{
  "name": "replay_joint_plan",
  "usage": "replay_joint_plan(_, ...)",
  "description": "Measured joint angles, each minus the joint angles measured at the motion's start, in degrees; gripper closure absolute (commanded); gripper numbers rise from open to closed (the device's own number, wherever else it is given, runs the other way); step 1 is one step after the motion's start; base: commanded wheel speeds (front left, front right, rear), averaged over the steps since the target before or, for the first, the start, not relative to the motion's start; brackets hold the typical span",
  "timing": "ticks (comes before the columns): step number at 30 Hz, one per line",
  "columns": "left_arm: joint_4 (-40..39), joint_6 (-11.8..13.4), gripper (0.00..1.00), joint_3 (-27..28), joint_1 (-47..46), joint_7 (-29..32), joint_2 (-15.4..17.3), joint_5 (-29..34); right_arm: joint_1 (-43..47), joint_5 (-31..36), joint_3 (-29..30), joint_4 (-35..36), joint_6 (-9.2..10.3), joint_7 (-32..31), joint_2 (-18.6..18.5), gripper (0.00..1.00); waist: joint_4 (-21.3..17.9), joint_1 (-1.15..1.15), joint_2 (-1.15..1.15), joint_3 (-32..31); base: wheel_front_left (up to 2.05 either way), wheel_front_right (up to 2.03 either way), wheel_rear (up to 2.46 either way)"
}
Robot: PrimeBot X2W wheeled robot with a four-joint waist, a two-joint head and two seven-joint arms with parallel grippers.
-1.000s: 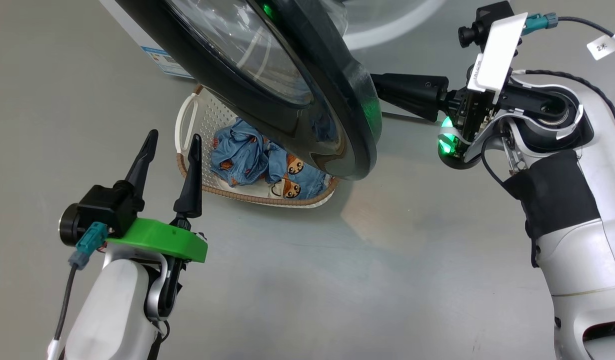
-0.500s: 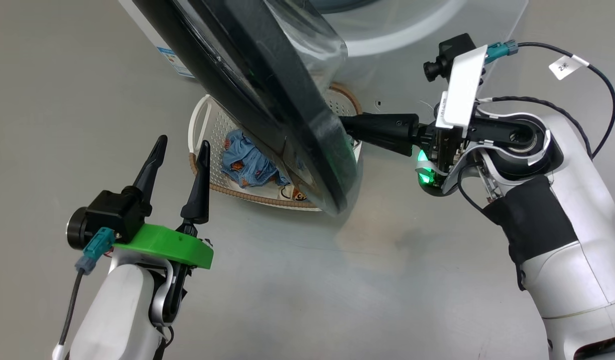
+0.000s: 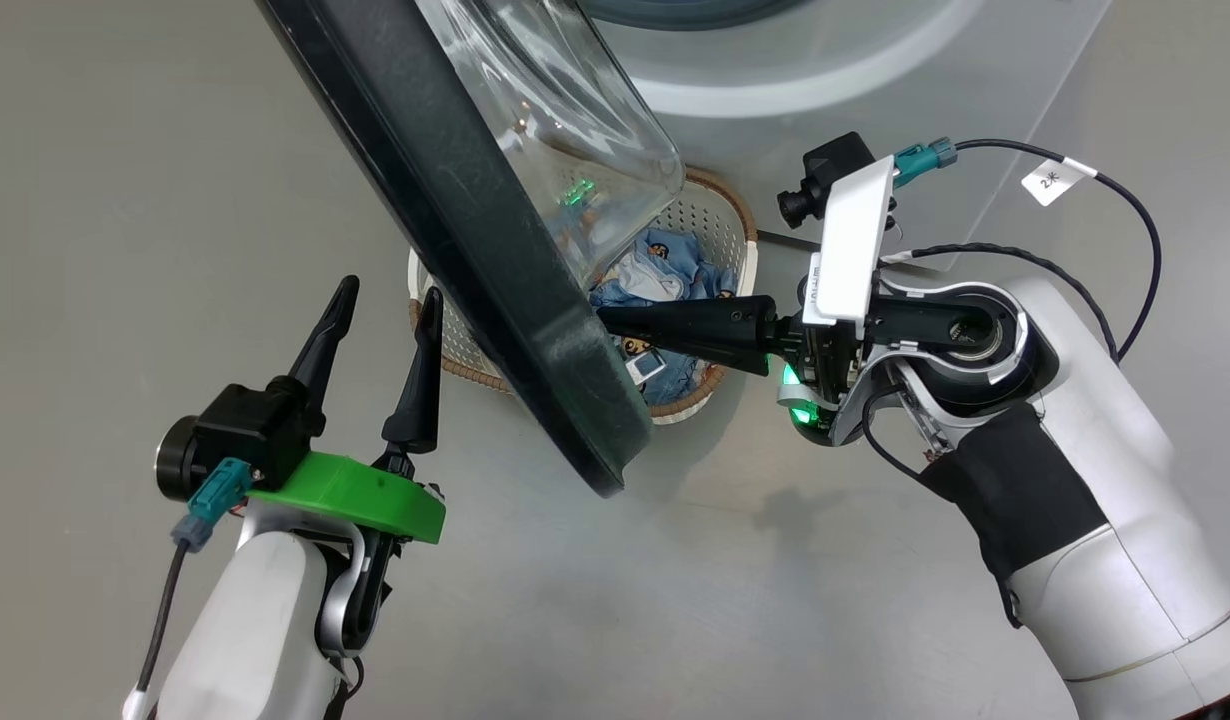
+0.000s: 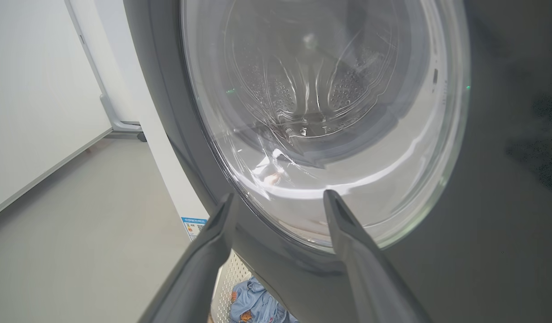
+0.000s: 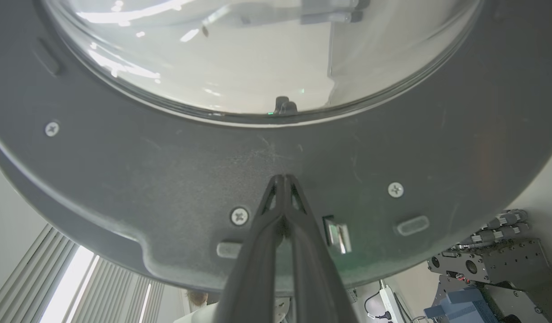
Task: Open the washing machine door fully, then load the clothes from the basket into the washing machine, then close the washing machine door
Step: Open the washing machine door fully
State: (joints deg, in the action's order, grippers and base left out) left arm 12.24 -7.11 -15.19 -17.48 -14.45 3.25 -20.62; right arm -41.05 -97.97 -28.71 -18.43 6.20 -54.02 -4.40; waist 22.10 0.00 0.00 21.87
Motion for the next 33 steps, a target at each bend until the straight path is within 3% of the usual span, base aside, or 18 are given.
replay_joint_plan(15,0.04,0.0,0.0,0.59,0.14,0.0,-0.11,-0.01,0.12,-1.88,-4.87,1.1,0.44,4.39,-0.1,1.0,0.77,0.0,0.0,-0.06,0.0,0.0,0.0)
replay_joint_plan(26,0.27,0.0,0.0,3.59,1.07,0.0,0.18,-0.01,0.15,-1.86,-2.81,-0.41,0.37,7.6,0.12,1.0,-1.06,0.0,0.0,-1.36,0.0,0.0,0.0)
replay_joint_plan(33,0.67,0.0,0.0,4.03,1.51,0.0,1.33,0.0,1.06,-1.99,-0.49,-1.09,-0.88,9.22,0.08,1.0,-2.84,0.0,0.0,-3.14,0.0,0.0,0.0)
